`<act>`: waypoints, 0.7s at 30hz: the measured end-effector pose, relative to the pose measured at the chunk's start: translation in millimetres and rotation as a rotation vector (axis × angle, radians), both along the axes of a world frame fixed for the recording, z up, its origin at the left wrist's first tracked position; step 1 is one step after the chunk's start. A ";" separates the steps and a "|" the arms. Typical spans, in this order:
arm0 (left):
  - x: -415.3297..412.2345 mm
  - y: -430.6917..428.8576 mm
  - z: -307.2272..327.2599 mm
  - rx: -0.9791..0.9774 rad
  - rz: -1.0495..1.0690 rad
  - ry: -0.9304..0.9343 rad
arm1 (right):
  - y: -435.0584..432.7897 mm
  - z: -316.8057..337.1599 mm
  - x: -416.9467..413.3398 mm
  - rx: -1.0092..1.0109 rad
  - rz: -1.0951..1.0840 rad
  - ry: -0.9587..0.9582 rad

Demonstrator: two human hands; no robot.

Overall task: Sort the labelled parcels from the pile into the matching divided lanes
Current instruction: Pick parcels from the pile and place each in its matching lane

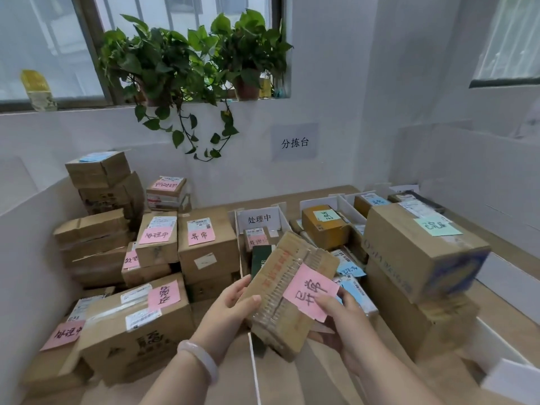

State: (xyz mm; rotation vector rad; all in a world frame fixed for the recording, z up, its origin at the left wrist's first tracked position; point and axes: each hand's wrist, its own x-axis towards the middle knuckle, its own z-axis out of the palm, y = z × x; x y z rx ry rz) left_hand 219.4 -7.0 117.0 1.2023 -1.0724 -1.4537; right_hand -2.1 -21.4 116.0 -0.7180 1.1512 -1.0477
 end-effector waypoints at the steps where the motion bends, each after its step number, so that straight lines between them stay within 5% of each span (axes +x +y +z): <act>1: -8.3 1.3 -2.2 0.014 0.064 -0.019 | 0.6 -1.5 -5.3 0.011 -0.028 -0.021; 11: -101.0 15.2 -15.4 -0.067 0.261 0.055 | 10.9 -5.4 -55.3 0.006 -0.115 0.015; 21: -112.6 0.8 -14.4 -0.046 0.160 -0.025 | 8.9 -18.2 -104.5 -0.162 -0.224 0.210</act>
